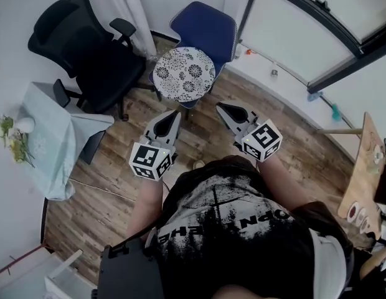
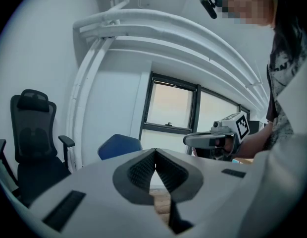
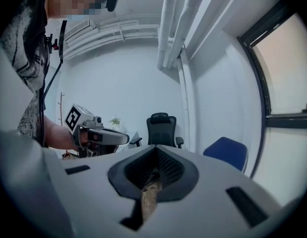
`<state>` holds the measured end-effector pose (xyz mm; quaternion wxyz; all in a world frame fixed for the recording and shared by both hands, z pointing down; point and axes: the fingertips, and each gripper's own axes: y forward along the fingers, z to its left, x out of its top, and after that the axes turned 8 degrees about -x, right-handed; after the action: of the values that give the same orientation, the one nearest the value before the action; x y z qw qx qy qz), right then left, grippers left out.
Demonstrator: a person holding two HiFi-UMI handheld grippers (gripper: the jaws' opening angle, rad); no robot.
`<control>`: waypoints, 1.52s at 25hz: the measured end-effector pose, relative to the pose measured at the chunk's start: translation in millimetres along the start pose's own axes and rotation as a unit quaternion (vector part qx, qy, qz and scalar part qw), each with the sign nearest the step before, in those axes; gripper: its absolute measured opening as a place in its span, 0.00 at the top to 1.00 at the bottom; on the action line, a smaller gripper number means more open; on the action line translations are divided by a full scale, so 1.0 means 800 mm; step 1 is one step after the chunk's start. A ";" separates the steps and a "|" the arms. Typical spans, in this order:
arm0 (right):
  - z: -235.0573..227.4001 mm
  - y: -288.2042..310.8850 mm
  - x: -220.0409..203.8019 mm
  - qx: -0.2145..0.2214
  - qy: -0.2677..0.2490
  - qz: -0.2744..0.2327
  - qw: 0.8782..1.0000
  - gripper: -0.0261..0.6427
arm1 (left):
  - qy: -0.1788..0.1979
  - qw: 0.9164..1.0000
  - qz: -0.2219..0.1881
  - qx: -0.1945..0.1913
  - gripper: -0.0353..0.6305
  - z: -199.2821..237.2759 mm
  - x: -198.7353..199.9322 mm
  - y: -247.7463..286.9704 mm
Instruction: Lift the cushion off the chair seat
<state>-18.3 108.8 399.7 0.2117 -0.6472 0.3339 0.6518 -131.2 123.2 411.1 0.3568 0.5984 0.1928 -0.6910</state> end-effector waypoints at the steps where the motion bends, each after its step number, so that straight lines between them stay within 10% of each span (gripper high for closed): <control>1: 0.000 0.005 -0.001 0.001 0.000 0.003 1.000 0.95 | -0.001 1.000 -0.001 0.002 0.93 0.005 -0.001 -0.001; 38: -0.253 0.240 0.051 0.111 0.032 0.002 0.993 0.95 | -0.001 0.991 0.056 0.122 0.93 0.227 0.055 0.198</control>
<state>-14.8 -173.2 403.0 0.2698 -0.6393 0.4124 0.5903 -143.3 -120.4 432.1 0.3193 0.6467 0.0731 -0.6888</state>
